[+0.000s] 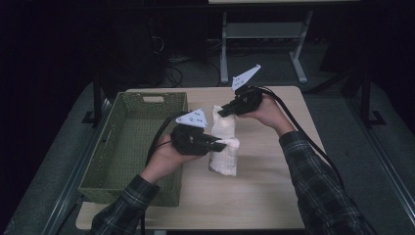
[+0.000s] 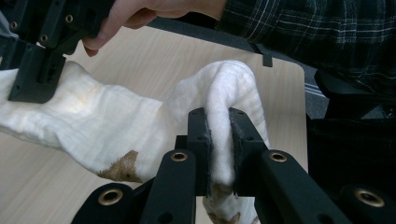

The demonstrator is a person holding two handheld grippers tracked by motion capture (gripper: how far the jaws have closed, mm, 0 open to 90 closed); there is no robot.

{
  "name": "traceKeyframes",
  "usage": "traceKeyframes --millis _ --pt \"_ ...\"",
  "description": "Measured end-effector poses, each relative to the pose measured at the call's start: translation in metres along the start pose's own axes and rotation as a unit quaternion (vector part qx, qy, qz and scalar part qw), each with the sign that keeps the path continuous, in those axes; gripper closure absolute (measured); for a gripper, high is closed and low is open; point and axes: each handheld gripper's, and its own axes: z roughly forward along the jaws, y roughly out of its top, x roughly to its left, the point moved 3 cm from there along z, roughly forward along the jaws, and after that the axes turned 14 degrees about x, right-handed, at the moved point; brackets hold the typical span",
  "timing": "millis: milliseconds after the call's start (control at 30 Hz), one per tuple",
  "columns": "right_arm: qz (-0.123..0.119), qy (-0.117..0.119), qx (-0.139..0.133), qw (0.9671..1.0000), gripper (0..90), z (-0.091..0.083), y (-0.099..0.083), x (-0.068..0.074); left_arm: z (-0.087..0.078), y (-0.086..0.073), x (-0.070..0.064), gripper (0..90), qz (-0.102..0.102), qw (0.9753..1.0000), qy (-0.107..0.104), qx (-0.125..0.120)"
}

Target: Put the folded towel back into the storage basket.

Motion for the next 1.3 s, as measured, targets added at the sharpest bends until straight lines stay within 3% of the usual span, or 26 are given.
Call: traceKeyframes --millis 167,633,1000,1300 --pt "-0.010 -0.004 -0.005 0.9999 81.6 0.004 0.026 0.003 -0.025 -0.013 0.007 80.2 0.005 0.9999 0.006 -0.011" --pt "-0.038 0.002 -0.009 0.9992 81.6 0.034 0.091 0.007 -0.079 -0.063 0.027 80.2 -0.018 0.9988 0.030 -0.034" --pt "-0.056 0.010 -0.006 0.9984 81.5 0.065 0.125 0.014 -0.107 -0.097 0.035 80.0 -0.049 0.9968 0.049 -0.040" --pt "-0.064 0.019 -0.001 0.9978 81.5 0.085 0.137 0.023 -0.111 -0.118 0.034 79.9 -0.055 0.9967 0.057 -0.021"
